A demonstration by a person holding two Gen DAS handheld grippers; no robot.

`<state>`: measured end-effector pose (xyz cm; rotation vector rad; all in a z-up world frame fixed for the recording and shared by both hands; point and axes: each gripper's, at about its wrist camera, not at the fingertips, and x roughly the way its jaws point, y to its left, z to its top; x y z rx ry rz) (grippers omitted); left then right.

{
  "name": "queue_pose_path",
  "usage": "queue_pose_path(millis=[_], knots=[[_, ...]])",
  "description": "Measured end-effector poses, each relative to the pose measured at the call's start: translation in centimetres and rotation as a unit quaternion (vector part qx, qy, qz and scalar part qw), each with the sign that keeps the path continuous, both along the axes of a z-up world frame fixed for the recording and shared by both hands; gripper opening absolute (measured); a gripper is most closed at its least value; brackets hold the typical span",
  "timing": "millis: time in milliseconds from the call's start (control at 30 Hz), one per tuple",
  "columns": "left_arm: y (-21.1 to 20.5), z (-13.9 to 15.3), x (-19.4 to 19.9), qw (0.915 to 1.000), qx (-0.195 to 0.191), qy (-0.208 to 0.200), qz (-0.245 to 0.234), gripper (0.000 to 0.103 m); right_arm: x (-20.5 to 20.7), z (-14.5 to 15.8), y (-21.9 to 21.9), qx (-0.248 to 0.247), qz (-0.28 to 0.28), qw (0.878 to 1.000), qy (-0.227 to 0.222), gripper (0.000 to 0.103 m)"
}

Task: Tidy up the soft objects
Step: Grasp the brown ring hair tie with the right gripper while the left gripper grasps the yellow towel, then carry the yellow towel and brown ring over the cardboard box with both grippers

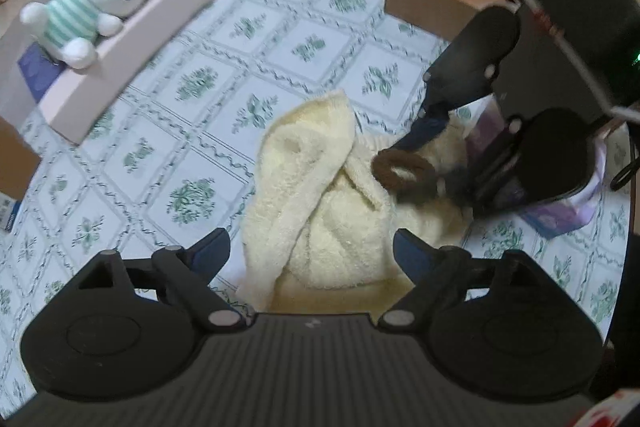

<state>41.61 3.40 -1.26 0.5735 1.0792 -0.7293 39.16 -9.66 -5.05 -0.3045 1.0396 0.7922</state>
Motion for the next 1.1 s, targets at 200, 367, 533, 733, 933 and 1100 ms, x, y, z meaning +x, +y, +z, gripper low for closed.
queue_pose_path(millis=[200,367,533,733,933,1100], knots=[[-1.7,-1.7,1.1,0.9988,0.029,0.025,-0.031,0.088,0.0,2.1,-1.3,0.017,-0.026,0.999,-0.034,0.019],[-3.3,-3.0,1.7,0.9955,0.066,0.042,-0.054,0.088,0.5,3.5,-2.1,0.028,-0.055,0.997,-0.056,0.019],[-4.4,-4.2,2.3,0.9917,0.103,0.047,-0.061,0.078,0.5,3.5,-2.7,0.029,-0.068,0.996,-0.056,0.019],[-4.6,-3.8,2.1,0.9922,0.100,0.042,-0.061,0.032,0.4,3.0,-3.6,0.034,-0.081,0.995,-0.050,0.019],[-4.4,-1.3,1.4,0.9958,0.075,0.020,-0.047,0.011,-0.6,4.4,-4.2,0.045,-0.092,0.993,-0.057,0.019],[-4.3,2.7,0.9,0.9987,0.046,-0.010,-0.020,0.010,-1.8,6.9,-4.9,0.055,-0.103,0.990,-0.075,0.019]])
